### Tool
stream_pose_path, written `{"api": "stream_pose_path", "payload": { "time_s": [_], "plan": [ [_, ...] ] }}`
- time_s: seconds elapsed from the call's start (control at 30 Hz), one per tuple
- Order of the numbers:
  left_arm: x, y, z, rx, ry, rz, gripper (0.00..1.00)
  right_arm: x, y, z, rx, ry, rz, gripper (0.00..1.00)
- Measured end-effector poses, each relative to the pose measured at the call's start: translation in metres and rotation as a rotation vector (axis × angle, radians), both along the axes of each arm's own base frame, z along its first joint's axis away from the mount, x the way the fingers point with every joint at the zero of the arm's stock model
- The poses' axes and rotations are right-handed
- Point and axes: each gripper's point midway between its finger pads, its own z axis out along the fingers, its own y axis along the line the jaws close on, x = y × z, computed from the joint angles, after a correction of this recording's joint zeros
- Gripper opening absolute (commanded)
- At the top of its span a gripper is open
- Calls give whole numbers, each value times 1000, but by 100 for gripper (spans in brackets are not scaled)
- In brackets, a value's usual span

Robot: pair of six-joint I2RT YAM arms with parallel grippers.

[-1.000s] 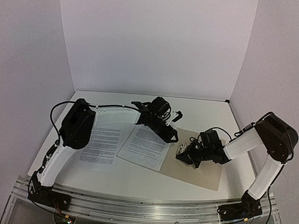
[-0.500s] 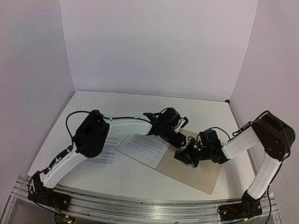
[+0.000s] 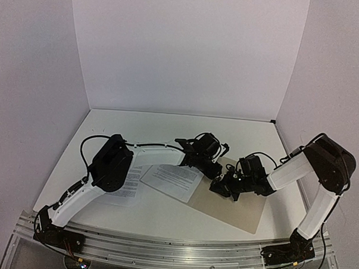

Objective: Put the files into the folder

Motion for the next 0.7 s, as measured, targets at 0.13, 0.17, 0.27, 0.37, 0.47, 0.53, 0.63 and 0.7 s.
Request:
{"api": "stream_pose_path", "payload": {
  "time_s": [0.13,0.17,0.27,0.37,0.47,0.53,0.63,0.7],
  "plan": [
    [-4,-3,0,14,-22,-5,28,0,0,3,0,-4,-2,0],
    [-5,-3,0,18,-30,-5,27,0,-1,3,-1,-3,-2,0],
    [-7,-3,-2,29,-41,-3,22,-1,-1,2,-6,2,-3,0],
    [-11,-1,-6,29,-23,0,13,-2,-2,1,-11,6,0,0],
    [-14,-1,-6,16,-13,10,6,-2,-1,0,-12,11,6,0],
    [-16,-1,-5,4,2,29,1,-1,0,0,-10,13,9,0],
    [-16,0,-5,-1,15,43,0,-1,0,-1,-9,13,9,0],
    [-16,0,-5,-5,23,53,0,-1,0,-1,-9,13,9,0]
  ]
}}
